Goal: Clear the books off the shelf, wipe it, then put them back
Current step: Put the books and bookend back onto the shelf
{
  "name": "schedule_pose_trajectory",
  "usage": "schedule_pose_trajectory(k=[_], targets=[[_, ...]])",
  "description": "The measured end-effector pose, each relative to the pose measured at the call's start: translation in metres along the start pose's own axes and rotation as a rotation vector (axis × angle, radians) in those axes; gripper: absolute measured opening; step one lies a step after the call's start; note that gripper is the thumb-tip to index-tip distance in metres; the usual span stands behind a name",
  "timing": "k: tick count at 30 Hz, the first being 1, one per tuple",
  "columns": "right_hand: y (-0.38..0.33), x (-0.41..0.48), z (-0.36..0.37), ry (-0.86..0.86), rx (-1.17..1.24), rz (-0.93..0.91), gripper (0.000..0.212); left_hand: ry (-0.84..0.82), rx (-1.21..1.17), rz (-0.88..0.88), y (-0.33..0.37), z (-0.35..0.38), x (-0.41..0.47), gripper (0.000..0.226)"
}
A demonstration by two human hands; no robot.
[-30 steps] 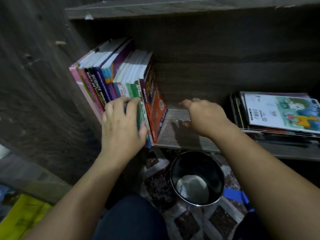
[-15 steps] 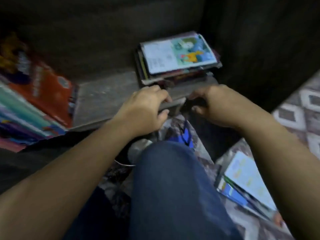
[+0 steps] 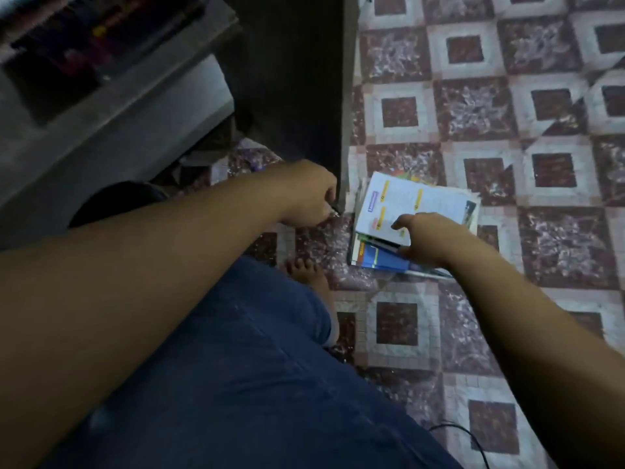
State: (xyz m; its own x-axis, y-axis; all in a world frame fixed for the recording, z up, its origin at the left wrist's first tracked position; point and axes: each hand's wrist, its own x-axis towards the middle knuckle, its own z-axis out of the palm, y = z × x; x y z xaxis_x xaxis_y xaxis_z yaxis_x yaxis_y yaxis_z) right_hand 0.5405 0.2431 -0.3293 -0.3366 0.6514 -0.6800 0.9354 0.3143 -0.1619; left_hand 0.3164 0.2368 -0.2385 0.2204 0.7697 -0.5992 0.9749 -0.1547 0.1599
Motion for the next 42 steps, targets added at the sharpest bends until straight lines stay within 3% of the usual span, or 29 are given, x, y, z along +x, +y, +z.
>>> schedule_pose_trajectory(k=[4, 9, 11, 15, 22, 25, 28, 34, 38, 40, 42], targets=[[0.019, 0.043, 0.042, 0.005, -0.068, 0.077, 0.061, -0.053, 0.094, -0.005, 0.017, 0.014, 0.032, 0.030], [0.038, 0.084, 0.074, 0.130, -0.150, 0.084, 0.108, -0.064, 0.178, 0.052, 0.015, 0.040, 0.045, 0.040], [0.046, 0.093, 0.085, 0.140, -0.195, 0.062, 0.111, -0.070, 0.175, 0.037, 0.010, 0.041, 0.048, 0.041], [0.049, 0.101, 0.092, 0.155, -0.260, 0.041, 0.106, -0.077, 0.144, 0.003, 0.002, 0.041, 0.056, 0.041], [0.041, 0.097, 0.102, 0.189, -0.356, 0.082, 0.068, -0.051, 0.107, 0.033, 0.013, 0.042, 0.065, 0.046], [0.040, 0.094, 0.098, 0.182, -0.381, 0.075, 0.064, -0.036, 0.117, 0.043, 0.014, 0.045, 0.065, 0.048], [0.035, 0.086, 0.069, 0.176, -0.306, 0.083, 0.057, -0.004, 0.116, 0.038, 0.012, 0.046, 0.063, 0.049], [0.011, 0.034, -0.014, 0.185, -0.205, 0.057, 0.015, 0.229, 0.092, 0.111, 0.025, 0.036, 0.067, 0.076], [0.003, 0.026, -0.010, 0.147, -0.235, 0.020, 0.015, 0.185, 0.235, 0.113, 0.043, 0.043, 0.073, 0.086], [0.017, 0.036, 0.003, 0.124, -0.140, 0.035, 0.025, 0.122, 0.277, 0.083, 0.050, 0.047, 0.074, 0.083], [0.032, 0.045, 0.015, 0.158, -0.035, 0.046, 0.035, 0.180, 0.434, 0.143, 0.055, 0.041, 0.077, 0.072]])
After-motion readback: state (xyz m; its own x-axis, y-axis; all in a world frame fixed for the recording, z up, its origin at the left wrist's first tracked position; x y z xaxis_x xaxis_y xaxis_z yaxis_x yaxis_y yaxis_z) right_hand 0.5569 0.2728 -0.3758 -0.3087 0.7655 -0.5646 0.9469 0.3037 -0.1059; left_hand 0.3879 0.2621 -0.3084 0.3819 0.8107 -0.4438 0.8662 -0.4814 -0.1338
